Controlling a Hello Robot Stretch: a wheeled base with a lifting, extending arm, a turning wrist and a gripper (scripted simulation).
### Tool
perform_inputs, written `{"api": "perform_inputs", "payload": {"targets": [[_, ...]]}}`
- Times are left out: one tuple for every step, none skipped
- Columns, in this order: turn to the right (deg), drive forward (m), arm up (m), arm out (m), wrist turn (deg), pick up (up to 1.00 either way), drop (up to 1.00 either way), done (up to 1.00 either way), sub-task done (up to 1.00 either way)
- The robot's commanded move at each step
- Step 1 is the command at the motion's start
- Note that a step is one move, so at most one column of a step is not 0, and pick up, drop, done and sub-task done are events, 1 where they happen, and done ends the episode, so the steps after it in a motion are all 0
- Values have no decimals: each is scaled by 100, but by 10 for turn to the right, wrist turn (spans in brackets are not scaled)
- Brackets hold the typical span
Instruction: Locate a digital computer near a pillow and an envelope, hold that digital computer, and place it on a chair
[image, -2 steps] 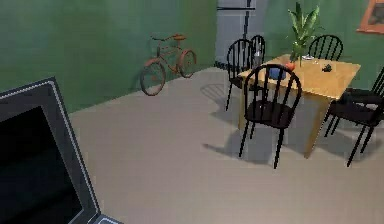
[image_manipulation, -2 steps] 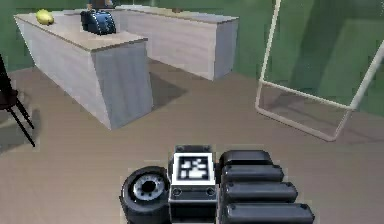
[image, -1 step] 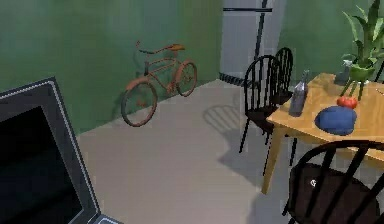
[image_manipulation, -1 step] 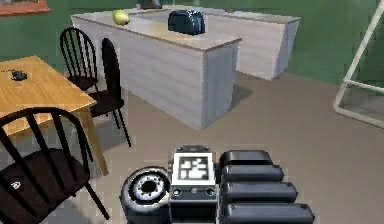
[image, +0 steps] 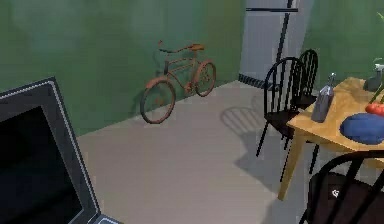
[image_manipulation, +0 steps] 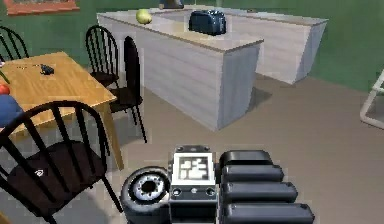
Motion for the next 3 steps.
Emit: {"api": "perform_inputs", "payload": {"targets": [[0, 40, 0, 0, 0, 0, 0, 0, 0], [30, 0, 0, 0, 0, 0, 0, 0, 0], [30, 0, 0, 0, 0, 0, 0, 0, 0]]}}
